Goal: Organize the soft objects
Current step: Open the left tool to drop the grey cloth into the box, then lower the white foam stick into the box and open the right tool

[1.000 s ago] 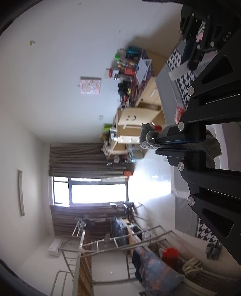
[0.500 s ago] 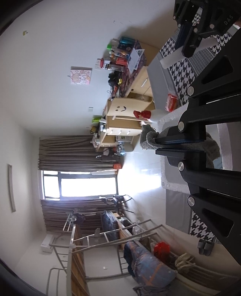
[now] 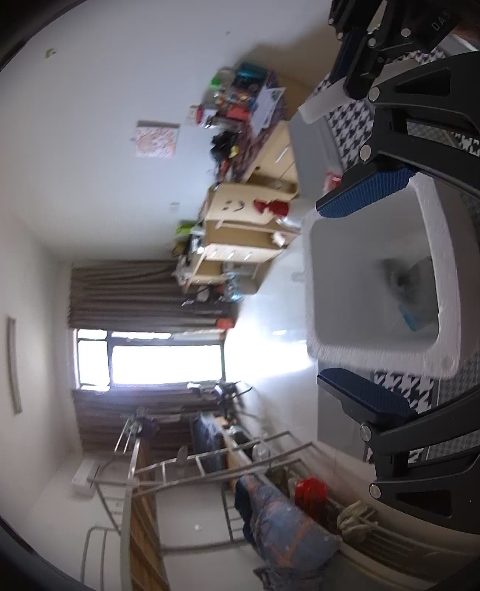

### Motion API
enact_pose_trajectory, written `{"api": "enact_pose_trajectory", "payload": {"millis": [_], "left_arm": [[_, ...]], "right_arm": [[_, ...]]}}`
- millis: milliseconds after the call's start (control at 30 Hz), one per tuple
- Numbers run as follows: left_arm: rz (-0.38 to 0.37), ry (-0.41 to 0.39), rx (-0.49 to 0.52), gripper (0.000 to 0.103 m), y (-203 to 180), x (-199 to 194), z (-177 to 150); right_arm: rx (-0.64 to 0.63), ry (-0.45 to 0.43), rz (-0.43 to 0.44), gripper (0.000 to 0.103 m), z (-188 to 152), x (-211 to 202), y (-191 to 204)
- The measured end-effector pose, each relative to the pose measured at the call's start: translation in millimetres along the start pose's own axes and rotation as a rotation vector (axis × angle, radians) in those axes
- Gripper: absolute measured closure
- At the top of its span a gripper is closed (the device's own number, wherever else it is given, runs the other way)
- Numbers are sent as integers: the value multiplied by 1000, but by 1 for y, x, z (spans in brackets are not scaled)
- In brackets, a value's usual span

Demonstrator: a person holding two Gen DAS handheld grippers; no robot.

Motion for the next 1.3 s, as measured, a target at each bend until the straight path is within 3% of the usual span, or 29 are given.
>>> {"api": "enact_pose_trajectory", "payload": {"millis": [133,267,1300], "left_arm": [[25,-31,-10,5,10,-7,5],[50,-53,-1,1,15,-12,5],[136,-75,-45,1,58,-39,-2]], "right_arm": [[-4,-5,15,86,3,2,3],[-9,-7,32,86,5,6,3],[-19,47,177,86,32,58,35]]}}
Point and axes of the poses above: each gripper's, at about its wrist camera, not at the fingertips, and x roughly the way its jaws point, y to its left, z to its top, the point moved 5 cm from there along x, roughly the way its jaws point, and after that the axes turned 12 degrees about -x, right-handed, at the moved point
